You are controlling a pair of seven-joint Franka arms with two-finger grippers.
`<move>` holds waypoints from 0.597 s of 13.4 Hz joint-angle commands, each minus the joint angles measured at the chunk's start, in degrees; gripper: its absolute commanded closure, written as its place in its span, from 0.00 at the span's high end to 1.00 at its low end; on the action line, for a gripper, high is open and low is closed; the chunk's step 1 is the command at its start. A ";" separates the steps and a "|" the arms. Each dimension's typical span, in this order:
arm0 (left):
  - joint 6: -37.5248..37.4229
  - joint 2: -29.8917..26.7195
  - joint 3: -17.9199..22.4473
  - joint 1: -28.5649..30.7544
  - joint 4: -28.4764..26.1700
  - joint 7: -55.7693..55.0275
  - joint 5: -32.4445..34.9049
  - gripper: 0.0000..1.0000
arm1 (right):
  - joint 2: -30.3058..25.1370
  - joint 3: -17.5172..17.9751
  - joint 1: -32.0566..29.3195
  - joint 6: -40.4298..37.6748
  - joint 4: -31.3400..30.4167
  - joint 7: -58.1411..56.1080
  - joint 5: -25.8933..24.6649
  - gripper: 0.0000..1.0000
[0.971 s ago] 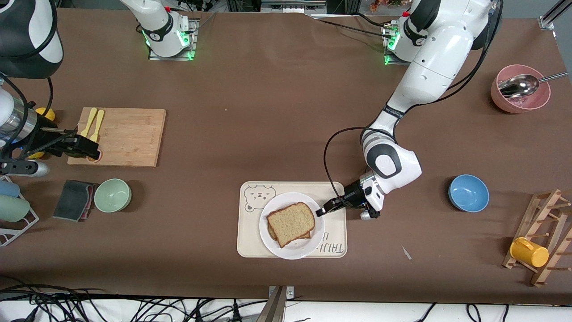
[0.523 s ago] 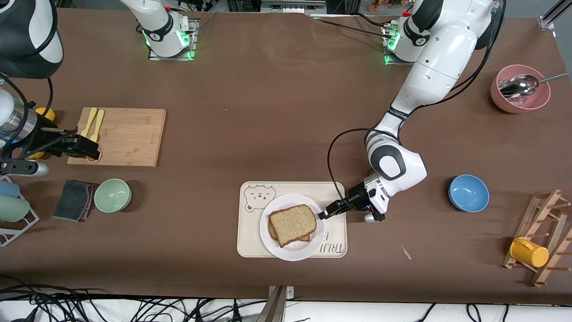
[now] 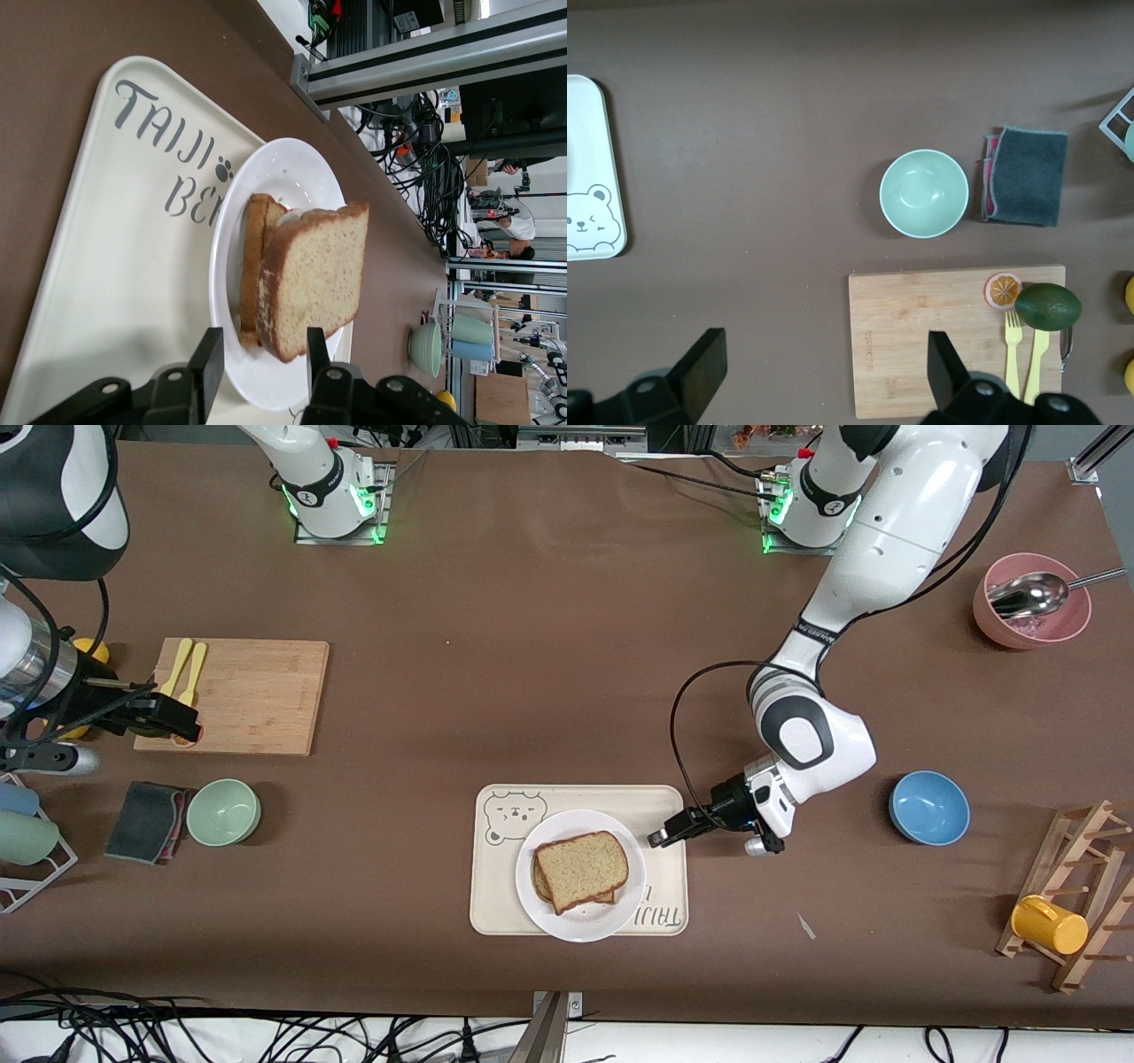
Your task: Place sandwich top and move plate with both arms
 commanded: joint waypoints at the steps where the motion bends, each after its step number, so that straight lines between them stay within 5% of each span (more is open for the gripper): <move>1: -0.72 -7.66 0.15 0.56 -9.28 -0.93 1.91 0.60 | -0.42 0.08 0.10 -0.64 0.01 1.40 -0.92 1.00; 4: -0.54 -10.22 0.15 1.61 -12.90 -0.75 2.44 0.71 | -0.95 -0.18 -0.16 -2.66 -0.16 1.66 -0.65 1.00; 8: -0.71 -10.75 0.06 4.59 -13.69 -1.37 11.38 0.73 | -3.23 -0.18 -0.16 -5.21 -1.48 2.36 -0.39 1.00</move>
